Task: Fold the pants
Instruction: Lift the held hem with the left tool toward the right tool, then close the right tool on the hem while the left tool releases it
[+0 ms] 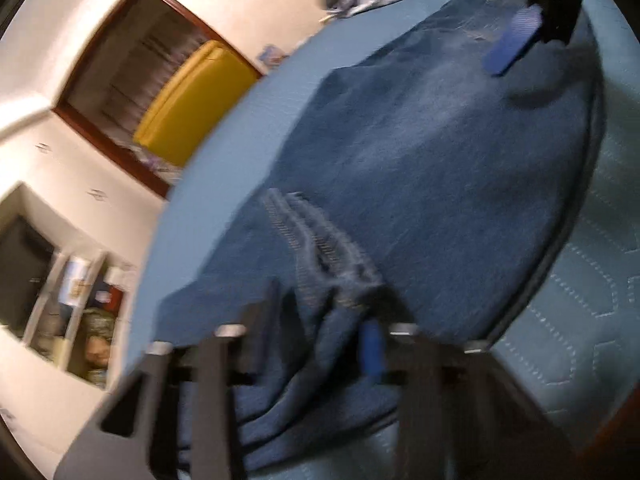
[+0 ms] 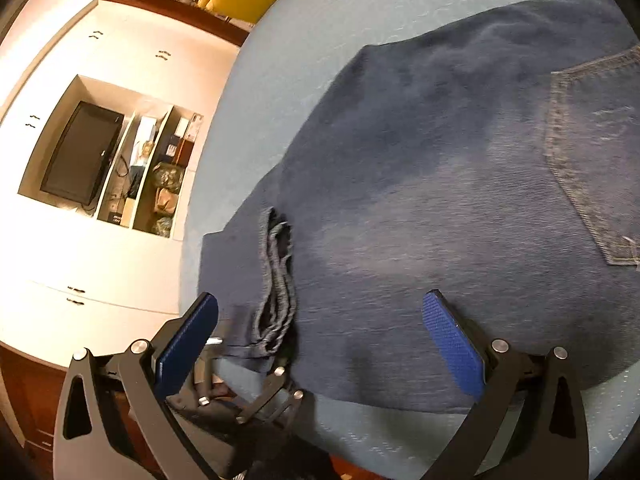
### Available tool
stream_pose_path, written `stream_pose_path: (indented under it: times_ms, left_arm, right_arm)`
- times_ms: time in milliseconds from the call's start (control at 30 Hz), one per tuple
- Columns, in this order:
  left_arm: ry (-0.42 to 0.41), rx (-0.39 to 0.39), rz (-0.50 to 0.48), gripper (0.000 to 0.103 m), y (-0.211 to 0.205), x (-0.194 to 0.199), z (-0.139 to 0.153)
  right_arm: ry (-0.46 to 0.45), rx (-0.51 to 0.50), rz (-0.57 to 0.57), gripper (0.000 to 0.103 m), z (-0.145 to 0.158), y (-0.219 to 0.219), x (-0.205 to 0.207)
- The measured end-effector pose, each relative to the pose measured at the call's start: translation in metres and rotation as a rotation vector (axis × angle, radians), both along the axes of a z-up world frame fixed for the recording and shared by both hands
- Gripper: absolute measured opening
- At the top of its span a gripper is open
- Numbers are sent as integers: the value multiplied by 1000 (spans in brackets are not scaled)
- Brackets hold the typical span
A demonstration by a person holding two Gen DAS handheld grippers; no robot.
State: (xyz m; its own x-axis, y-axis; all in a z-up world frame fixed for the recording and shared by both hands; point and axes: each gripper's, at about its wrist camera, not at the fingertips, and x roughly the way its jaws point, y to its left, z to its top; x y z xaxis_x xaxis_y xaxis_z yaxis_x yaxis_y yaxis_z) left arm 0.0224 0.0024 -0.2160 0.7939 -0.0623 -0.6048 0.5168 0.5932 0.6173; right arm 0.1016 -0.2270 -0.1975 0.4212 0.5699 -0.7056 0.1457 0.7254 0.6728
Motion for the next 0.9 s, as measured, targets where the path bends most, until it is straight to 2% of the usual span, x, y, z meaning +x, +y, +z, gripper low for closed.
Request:
stream_pose_path:
  times_ms: [33, 100, 200, 333, 500, 633, 700, 767, 900]
  left_arm:
    - [-27, 7, 5, 13, 2, -1, 0]
    - [-67, -48, 12, 12, 10, -9, 10]
    - [-64, -149, 40, 11, 24, -8, 26]
    - [-70, -200, 59, 11, 35, -3, 44]
    - [-96, -188, 37, 11, 36, -7, 52]
    - [-101, -170, 28, 11, 37, -11, 46]
    - [-101, -143, 20, 11, 33, -15, 38]
    - [-119, -101, 19, 11, 23, -17, 32]
    - [-158, -58, -16, 11, -5, -19, 29]
  right_arm:
    - [13, 24, 4, 98, -1, 0, 2]
    - [50, 88, 12, 98, -6, 6, 10]
    - [124, 228, 31, 98, -18, 22, 26]
    - [199, 362, 66, 98, -32, 48, 46]
    - [217, 371, 113, 99, -40, 82, 80]
    - [184, 236, 190, 96, -44, 105, 114]
    - [141, 147, 226, 65, -43, 112, 125]
    - [95, 72, 276, 13, -40, 117, 132]
    - [-21, -23, 309, 13, -18, 100, 130]
